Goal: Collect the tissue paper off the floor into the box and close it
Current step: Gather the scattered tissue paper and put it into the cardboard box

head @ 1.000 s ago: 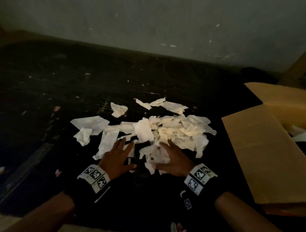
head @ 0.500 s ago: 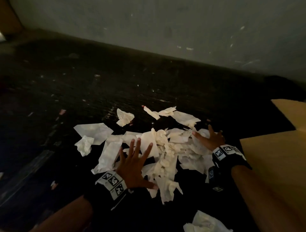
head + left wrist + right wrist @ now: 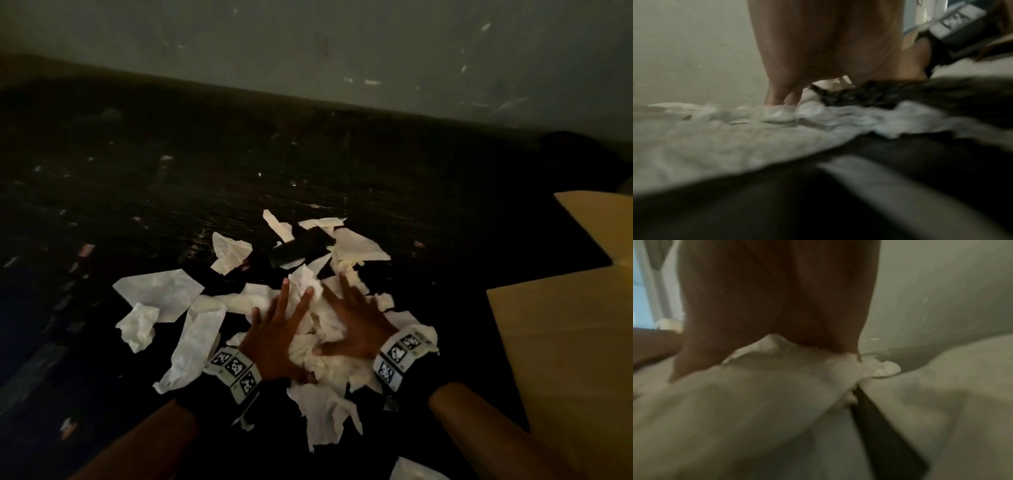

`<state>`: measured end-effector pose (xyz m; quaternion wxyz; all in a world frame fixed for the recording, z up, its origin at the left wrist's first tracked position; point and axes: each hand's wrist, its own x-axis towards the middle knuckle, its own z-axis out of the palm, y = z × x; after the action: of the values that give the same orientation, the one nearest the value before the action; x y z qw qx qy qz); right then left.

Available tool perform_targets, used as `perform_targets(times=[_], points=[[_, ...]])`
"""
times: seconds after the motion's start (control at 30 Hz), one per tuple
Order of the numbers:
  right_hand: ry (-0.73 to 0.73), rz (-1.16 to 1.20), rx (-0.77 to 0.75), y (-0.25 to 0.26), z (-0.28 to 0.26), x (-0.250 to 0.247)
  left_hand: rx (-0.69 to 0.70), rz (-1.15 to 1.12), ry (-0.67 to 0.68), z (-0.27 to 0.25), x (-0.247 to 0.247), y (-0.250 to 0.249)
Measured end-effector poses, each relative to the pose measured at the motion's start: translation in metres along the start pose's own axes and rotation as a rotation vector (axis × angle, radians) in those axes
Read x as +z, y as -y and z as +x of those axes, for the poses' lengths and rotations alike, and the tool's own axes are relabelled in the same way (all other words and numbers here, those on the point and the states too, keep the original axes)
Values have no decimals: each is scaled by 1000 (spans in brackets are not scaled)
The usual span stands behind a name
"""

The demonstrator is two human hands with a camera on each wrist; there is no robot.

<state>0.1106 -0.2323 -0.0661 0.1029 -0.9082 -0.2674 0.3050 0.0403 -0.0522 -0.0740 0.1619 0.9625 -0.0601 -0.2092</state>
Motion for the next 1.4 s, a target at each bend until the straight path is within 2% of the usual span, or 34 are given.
perform_targets(times=[0.23,0.3,0.37,0.43,0.53,0.57,0.73,0.93,1.03,1.2,1.4], points=[[-179,-7,-135,28,-31,26,7,-94,-160,-26,15,-9],[-209,30,-134,39,-38,31,-4,-66,-210,-28,22,-8],[-251,14,-109,45,-39,39,-29,-26,-315,-28,28,-6],[-319,-2,-89,48,-39,47,12,-104,-223,-24,44,7],[-384,13,-86,49,-43,59,99,-143,-282,-23,56,10],[-396,28,-83,49,-46,61,123,-119,-315,-31,44,0],[-500,204,-134,57,-91,36,127,-62,-274,-72,-19,-47],[-721,170,-205,51,-155,-41,302,28,-426,-101,-98,-106],[-808,173,-288,38,-201,-82,383,74,-453,-106,-129,-150],[-909,63,-317,-20,-283,-132,526,47,-595,-103,-148,-245],[-963,-75,-286,-134,-377,-164,645,-38,-548,-72,-131,-383]])
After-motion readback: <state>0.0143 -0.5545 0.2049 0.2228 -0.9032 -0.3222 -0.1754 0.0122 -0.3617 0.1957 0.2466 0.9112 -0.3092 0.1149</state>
